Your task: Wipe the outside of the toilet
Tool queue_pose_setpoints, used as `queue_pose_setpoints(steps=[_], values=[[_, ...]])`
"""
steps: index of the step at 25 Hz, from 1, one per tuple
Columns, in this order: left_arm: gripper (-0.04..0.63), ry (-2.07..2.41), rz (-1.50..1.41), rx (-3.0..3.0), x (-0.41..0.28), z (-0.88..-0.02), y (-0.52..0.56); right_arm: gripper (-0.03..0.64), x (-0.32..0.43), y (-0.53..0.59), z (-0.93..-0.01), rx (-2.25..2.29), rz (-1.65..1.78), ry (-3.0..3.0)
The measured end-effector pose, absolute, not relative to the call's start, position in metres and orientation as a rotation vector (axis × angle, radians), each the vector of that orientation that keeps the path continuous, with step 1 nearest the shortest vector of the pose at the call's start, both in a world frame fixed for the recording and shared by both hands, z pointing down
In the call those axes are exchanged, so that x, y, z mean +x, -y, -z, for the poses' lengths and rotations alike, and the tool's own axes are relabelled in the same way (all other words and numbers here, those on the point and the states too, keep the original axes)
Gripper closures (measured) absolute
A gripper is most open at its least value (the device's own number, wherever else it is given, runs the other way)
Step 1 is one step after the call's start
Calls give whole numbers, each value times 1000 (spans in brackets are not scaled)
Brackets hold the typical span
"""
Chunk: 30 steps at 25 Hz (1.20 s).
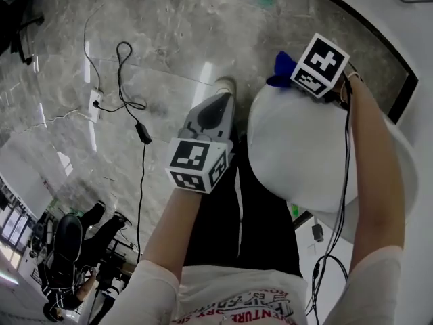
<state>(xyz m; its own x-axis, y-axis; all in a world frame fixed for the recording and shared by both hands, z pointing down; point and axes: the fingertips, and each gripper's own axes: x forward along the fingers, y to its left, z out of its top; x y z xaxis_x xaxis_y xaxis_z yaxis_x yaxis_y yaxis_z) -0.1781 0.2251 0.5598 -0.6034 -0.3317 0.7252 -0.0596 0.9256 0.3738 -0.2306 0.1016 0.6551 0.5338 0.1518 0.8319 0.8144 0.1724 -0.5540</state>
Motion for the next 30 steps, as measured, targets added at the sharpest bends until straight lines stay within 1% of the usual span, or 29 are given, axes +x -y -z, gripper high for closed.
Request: queue_pose_setpoints(steps=[11, 15, 19, 23, 27, 30], values=[[589, 2117, 522, 285, -104, -568, -266, 541, -171, -164, -661, -1407, 842, 686], [589, 2105, 506, 308, -88, -566, -298, 541, -138, -187, -658, -1416, 852, 609], [589, 2138, 438, 327, -90, -554, -343, 541, -130, -222, -649, -1391, 785, 709], [589, 2156, 369, 358, -99, -530, -377, 541, -157, -246, -618, -1299, 693, 1017], [589, 2172, 321, 414, -116, -492, -373, 541, -181, -232, -565, -1193, 602, 1246], [589, 2183, 249, 560, -140, -461, -343, 541, -188, -206, -525, -1092, 470, 1400]])
